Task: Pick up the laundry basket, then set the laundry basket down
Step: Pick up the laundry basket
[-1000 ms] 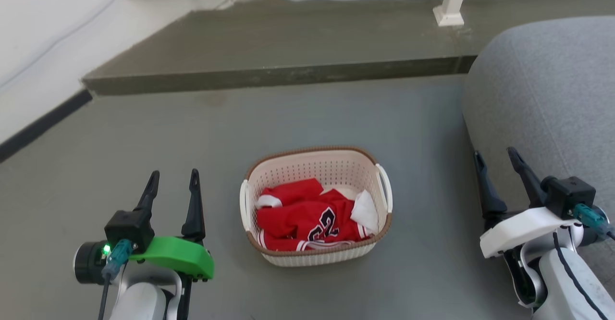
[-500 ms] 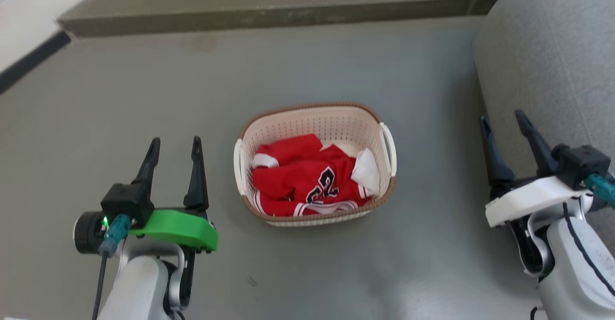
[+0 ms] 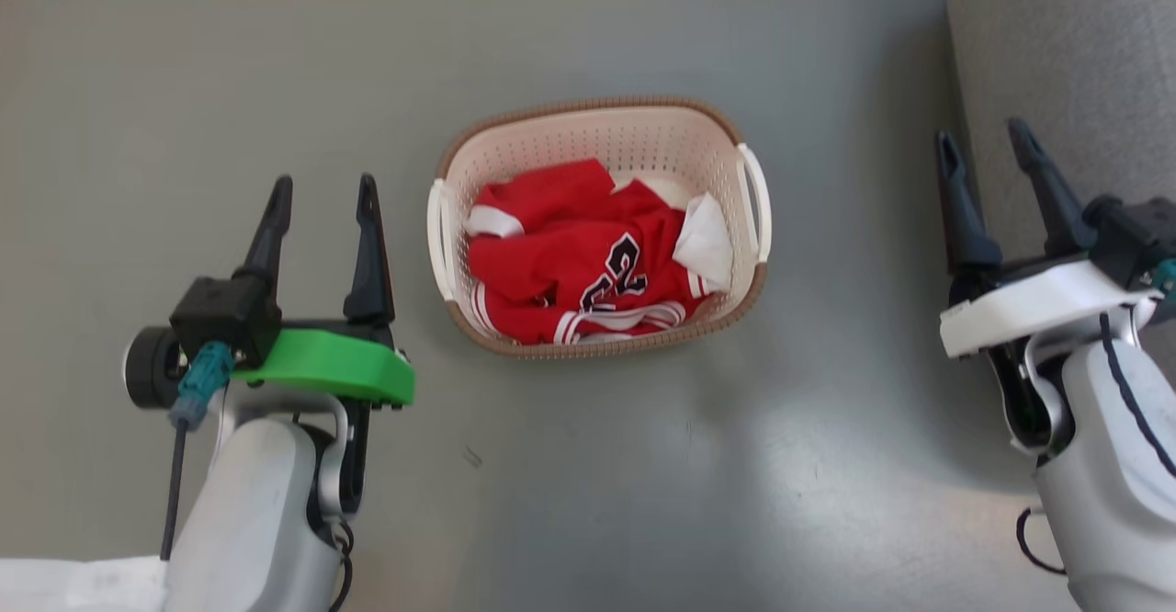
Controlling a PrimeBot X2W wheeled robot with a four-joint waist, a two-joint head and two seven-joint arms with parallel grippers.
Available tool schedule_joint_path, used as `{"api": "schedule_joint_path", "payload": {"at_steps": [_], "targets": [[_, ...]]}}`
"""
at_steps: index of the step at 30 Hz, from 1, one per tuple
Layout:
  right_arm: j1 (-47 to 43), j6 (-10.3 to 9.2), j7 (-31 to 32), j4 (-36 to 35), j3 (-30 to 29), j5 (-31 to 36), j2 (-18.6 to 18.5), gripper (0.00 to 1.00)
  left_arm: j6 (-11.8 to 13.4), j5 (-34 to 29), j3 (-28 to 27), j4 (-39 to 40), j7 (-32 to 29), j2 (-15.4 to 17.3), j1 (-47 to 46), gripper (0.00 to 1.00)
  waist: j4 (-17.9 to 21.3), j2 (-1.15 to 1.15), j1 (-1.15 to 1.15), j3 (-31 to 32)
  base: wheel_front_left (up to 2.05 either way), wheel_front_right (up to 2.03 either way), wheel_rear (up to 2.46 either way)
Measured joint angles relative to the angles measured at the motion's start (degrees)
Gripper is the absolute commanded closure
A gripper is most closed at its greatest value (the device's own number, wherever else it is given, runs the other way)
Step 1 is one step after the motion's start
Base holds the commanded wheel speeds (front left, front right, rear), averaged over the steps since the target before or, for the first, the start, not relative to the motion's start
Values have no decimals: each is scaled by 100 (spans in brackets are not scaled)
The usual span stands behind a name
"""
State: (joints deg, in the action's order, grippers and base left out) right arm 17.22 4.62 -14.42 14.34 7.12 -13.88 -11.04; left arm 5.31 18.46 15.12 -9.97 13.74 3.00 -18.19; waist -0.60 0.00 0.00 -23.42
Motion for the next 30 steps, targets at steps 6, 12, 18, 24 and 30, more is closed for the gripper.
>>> {"api": "schedule_joint_path", "payload": {"at_steps": [6, 12, 18, 24, 30], "targets": [[354, 42, 0, -11, -8, 0, -43, 0, 2, 0, 0, 23, 0, -15, -341, 0, 7, 0, 0, -443, 0, 0, 0], [683, 65, 0, -11, -46, 0, -107, 0, -2, 2, 62, 18, 0, -38, -750, 0, 3, 0, 0, -884, 0, 0, 0], [1280, 94, -1, 99, 53, 27, -165, 0, -130, 148, 70, -131, -110, -57, -1386, 0, -20, 0, 1, -1404, 0, 0, 0], [1763, 140, -18, 412, 200, 69, -164, 0, -229, 264, 33, -546, -255, -82, -1931, 0, -30, 0, 0, -1822, 0, 0, 0], [2059, 147, -14, 970, 353, 87, -136, 0, -379, 492, 58, -1247, -602, -109, -2284, 0, -30, 0, 1, -2133, 0, 0, 0]]}}
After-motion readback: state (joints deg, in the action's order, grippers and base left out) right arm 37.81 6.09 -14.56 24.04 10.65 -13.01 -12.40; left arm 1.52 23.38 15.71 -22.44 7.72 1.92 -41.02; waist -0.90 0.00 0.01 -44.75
